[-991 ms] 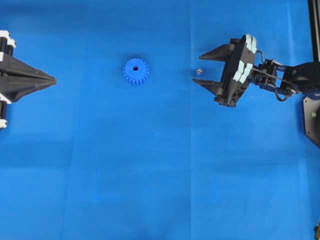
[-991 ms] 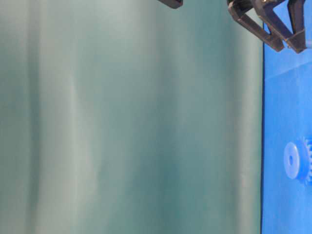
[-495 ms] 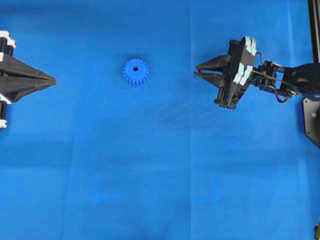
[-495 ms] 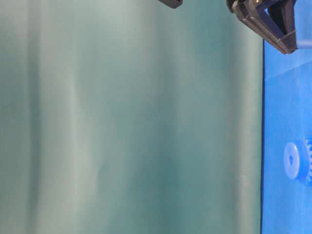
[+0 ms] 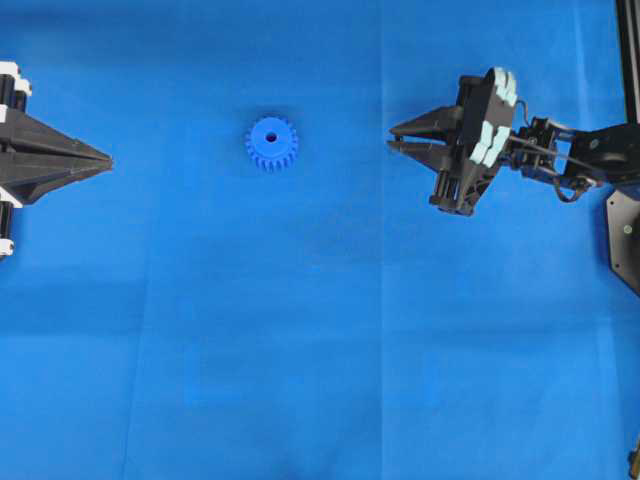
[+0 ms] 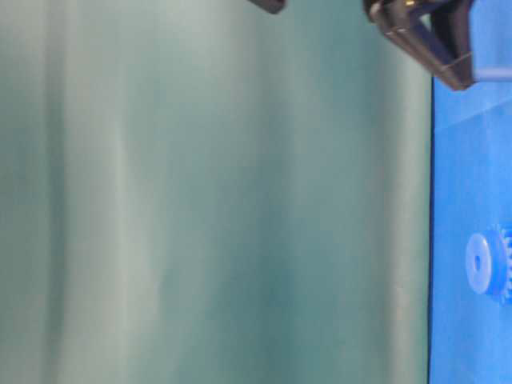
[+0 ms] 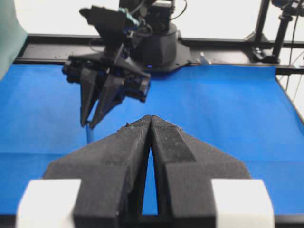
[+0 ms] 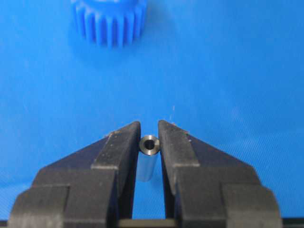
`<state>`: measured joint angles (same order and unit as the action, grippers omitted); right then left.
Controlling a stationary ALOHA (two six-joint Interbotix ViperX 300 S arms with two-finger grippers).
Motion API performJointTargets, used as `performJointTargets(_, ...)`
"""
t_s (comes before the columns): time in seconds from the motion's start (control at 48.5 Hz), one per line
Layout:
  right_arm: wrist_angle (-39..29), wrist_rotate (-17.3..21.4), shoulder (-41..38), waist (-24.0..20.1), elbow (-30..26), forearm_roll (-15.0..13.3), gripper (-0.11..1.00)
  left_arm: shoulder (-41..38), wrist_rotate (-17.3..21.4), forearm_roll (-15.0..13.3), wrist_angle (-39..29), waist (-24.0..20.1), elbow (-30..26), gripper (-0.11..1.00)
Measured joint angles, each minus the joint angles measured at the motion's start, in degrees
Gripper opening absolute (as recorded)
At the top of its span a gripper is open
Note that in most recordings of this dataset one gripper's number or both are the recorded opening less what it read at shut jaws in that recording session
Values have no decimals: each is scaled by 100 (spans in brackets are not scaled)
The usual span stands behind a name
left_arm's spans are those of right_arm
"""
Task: Insert the shaft placed at a random location into the center hole of the small gear at another random location.
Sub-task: 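Lift the shaft and carry it left over the blue gear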
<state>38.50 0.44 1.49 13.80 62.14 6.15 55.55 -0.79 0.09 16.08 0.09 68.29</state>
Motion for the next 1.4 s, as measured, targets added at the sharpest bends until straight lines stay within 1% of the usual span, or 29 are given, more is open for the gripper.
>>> performJointTargets(0.144,-466,-9,448,-9,-70,0,3,0,9,0,0,0,-9,0)
performJointTargets(0.248,-668,-9,633,-9,-97,9,3,18,9,0,0,0,-9,0)
performJointTargets(0.537,-738,-18,650,-9,-158,9,3,123,0,0,-26,0,-9,0)
performJointTargets(0.64,-756,-18,615,-9,-308,9,3,123,-9,-9,-35,0,-9,0)
performJointTargets(0.826,-879,-35,334,-70,-756,0,3,123,-62,0,-44,0,-9,0)
performJointTargets(1.115,-1318,-88,-387,-158,-1854,-9,3,114,-62,0,-44,0,0,0)
performJointTargets(1.404,-1600,-97,-844,-193,-2672,-18,3,114,-70,0,-44,9,9,0)
